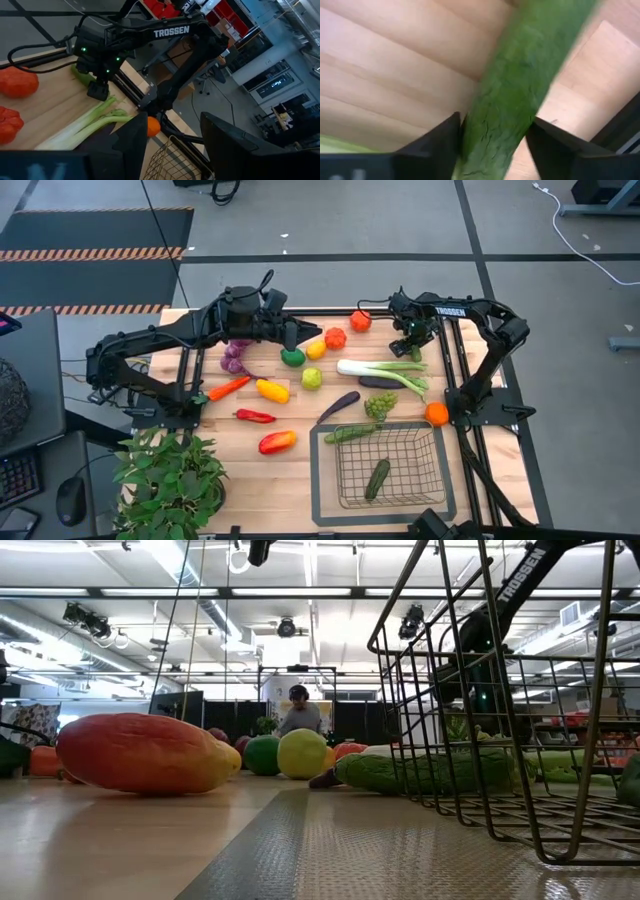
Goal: Build produce basket
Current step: Put the top cucumber into the wire basket
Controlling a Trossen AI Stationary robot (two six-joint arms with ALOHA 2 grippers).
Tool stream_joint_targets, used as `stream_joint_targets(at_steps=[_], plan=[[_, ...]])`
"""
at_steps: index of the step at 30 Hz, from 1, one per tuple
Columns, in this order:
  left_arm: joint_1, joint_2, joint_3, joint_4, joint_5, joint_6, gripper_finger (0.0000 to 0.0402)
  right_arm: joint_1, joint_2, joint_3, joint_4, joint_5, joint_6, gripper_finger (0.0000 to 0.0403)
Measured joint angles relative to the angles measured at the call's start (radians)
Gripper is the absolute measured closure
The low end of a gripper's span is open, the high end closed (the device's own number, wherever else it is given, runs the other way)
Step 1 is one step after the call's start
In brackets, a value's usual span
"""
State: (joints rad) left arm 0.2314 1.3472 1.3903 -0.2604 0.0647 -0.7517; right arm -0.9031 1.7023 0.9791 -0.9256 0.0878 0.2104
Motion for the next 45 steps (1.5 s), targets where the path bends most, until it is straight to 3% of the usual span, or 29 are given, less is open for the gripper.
stream_joint_targets(at_steps=[4, 6, 14, 23, 31, 38, 45], plan=[[0.000, 0.000, 0.000, 0.000, 0.000, 0.001, 0.0214, 0.001, 0.000, 0.000, -0.009, -0.008, -0.001, 0.0258], [0.000, 0.000, 0.000, 0.000, 0.000, 0.002, 0.0214, 0.004, -0.001, 0.000, -0.022, -0.008, -0.007, 0.0273], [0.000, 0.000, 0.000, -0.023, 0.000, 0.003, 0.0214, 0.014, -0.085, 0.000, -0.096, -0.013, -0.023, 0.0270], [-0.006, 0.000, 0.000, -0.123, 0.001, 0.001, 0.0214, 0.117, -0.365, 0.001, -0.229, -0.191, 0.089, 0.0266], [-0.011, 0.000, 0.000, -0.119, 0.055, 0.013, 0.0216, 0.344, -0.605, 0.001, -0.171, -0.426, 0.336, 0.0266], [-0.035, 0.000, 0.000, -0.120, 0.108, 0.015, 0.0219, 0.657, -0.723, 0.001, 0.013, -0.456, 0.513, 0.0266], [-0.053, 0.000, 0.000, -0.154, 0.148, 0.055, 0.0221, 0.948, -0.714, 0.001, 0.071, -0.448, 0.627, 0.0266]])
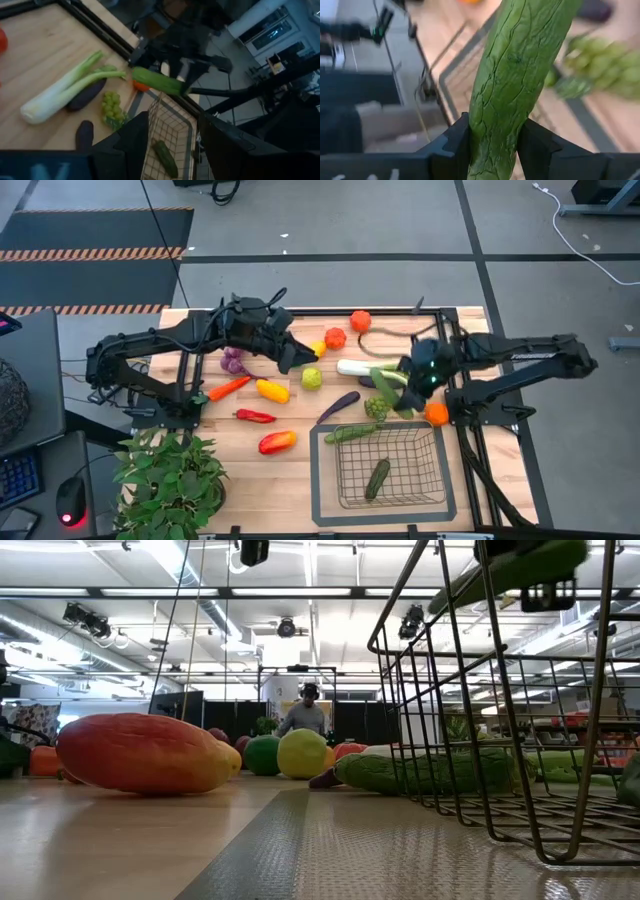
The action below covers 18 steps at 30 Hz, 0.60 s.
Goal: Build produce basket
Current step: Put the top cucumber into the wire basket
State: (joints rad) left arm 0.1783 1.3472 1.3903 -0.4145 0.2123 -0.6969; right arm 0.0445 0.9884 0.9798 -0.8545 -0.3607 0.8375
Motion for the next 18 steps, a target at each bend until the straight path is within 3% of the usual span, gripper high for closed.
stream_joint_targets(at_steps=[8, 12, 18], plan=[[-0.008, 0.009, 0.000, -0.062, -0.049, -0.034, 0.0229, 0.232, 0.070, 0.000, -0.009, 0.015, 0.008, 0.0266], [-0.026, 0.021, -0.001, -0.091, -0.064, -0.074, 0.0230, 0.318, 0.093, 0.000, -0.036, 0.073, 0.035, 0.0260], [-0.057, 0.046, -0.001, -0.098, -0.079, -0.104, 0.0230, 0.403, 0.112, 0.000, -0.051, 0.175, 0.062, 0.0199]])
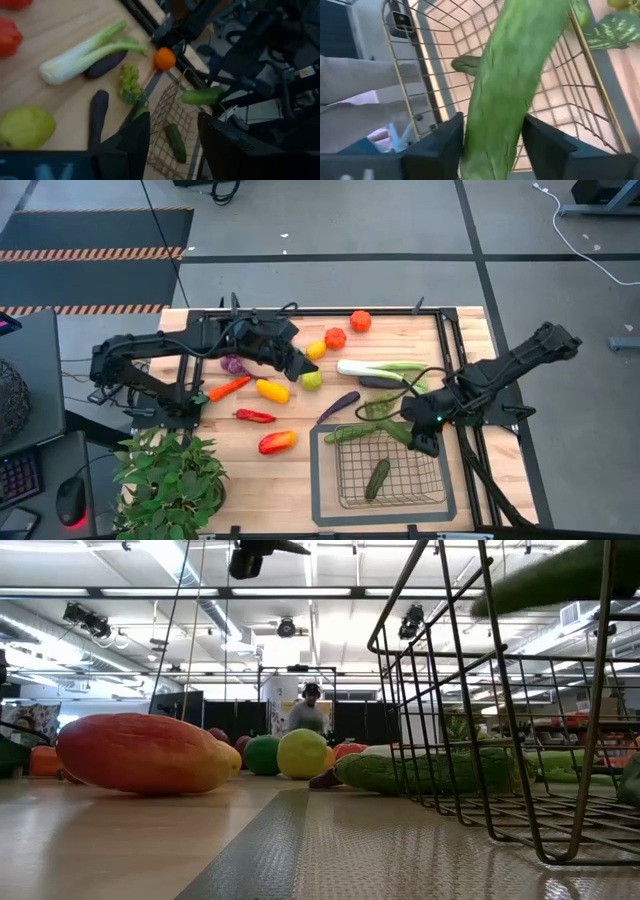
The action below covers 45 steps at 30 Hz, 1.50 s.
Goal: Build produce basket
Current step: Put the top cucumber into the wire basket, then put the orange into the wire basket
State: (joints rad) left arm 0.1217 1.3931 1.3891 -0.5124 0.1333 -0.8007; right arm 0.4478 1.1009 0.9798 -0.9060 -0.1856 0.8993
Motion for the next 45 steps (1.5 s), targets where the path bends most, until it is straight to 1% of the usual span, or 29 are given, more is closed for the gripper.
stream_joint_targets(at_steps=[5, 7, 10, 13, 16, 19, 22, 25, 27, 29, 32, 34, 38, 41, 45], plan=[[-0.021, 0.002, 0.000, 0.006, -0.011, -0.005, 0.0230, 0.041, 0.011, 0.000, -0.033, 0.030, 0.001, 0.0127], [-0.026, 0.002, 0.000, 0.007, -0.018, -0.026, 0.0230, 0.056, 0.011, 0.000, -0.053, 0.033, 0.038, 0.0101], [-0.031, 0.002, 0.000, 0.009, -0.018, -0.039, 0.0230, 0.078, 0.010, 0.000, -0.096, 0.089, 0.112, 0.0074], [-0.030, 0.002, 0.000, 0.008, -0.031, -0.044, 0.0230, 0.088, 0.010, 0.000, -0.165, 0.185, 0.207, 0.0061], [-0.030, 0.011, 0.001, 0.008, -0.057, -0.056, 0.0230, 0.083, 0.009, 0.000, -0.249, 0.273, 0.323, 0.0059], [-0.030, 0.020, 0.002, 0.015, -0.060, -0.070, 0.0230, 0.048, 0.009, 0.000, -0.372, 0.303, 0.464, 0.0062], [-0.030, 0.037, 0.002, 0.014, -0.060, -0.059, 0.0230, 0.002, 0.009, -0.002, -0.492, 0.289, 0.557, 0.0068], [-0.028, 0.046, 0.001, 0.017, -0.052, -0.031, 0.0230, -0.038, 0.008, -0.034, -0.542, 0.261, 0.583, 0.0071], [-0.024, 0.055, 0.002, 0.038, -0.051, 0.001, 0.0230, -0.071, 0.008, -0.066, -0.530, 0.221, 0.575, 0.0071], [-0.018, 0.057, 0.000, 0.023, -0.042, 0.031, 0.0230, -0.104, 0.008, -0.100, -0.517, 0.166, 0.560, 0.0070], [-0.018, 0.062, 0.001, 0.030, -0.040, 0.080, 0.0230, -0.145, 0.009, -0.142, -0.487, 0.111, 0.519, 0.0070], [-0.018, 0.063, 0.001, 0.024, -0.040, 0.110, 0.0230, -0.170, 0.009, -0.162, -0.482, 0.091, 0.488, 0.0070], [-0.018, 0.063, 0.001, 0.026, -0.039, 0.156, 0.0230, -0.222, 0.009, -0.175, -0.480, 0.087, 0.438, 0.0071], [-0.018, 0.063, 0.001, 0.026, -0.039, 0.176, 0.0230, -0.262, 0.009, -0.194, -0.477, 0.080, 0.430, 0.0071], [-0.017, 0.063, 0.001, 0.022, -0.039, 0.189, 0.0230, -0.298, 0.009, -0.245, -0.449, 0.016, 0.447, 0.0072]])
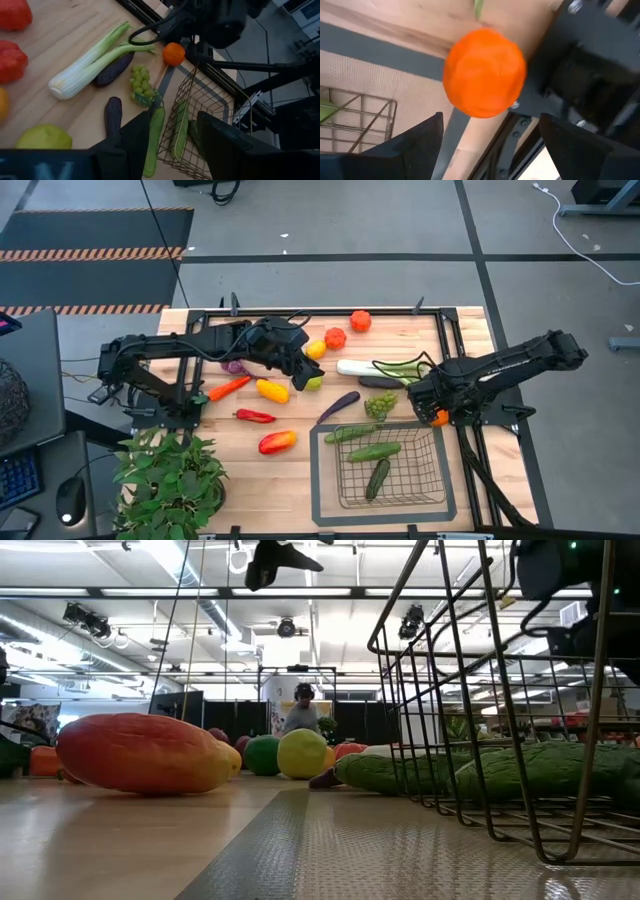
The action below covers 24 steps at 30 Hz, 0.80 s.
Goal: Build produce basket
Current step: Put the orange into the wire basket
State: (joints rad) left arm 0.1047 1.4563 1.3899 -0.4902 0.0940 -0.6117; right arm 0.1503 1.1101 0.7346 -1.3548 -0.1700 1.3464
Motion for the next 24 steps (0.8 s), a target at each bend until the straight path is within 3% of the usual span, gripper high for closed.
stream_joint_targets(at_steps=[9, 17, 24], plan=[[0.000, 0.000, 0.000, -0.002, 0.000, 0.040, 0.0230, -0.031, 0.035, 0.004, 0.056, 0.036, 0.059, 0.0074], [0.000, 0.000, 0.000, -0.009, 0.000, 0.082, 0.0230, -0.052, 0.135, 0.010, 0.129, -0.077, -0.390, 0.0076], [0.000, 0.000, 0.000, -0.016, 0.000, 0.060, 0.0230, -0.092, 0.218, 0.068, 0.060, 0.006, -0.488, 0.0082]])
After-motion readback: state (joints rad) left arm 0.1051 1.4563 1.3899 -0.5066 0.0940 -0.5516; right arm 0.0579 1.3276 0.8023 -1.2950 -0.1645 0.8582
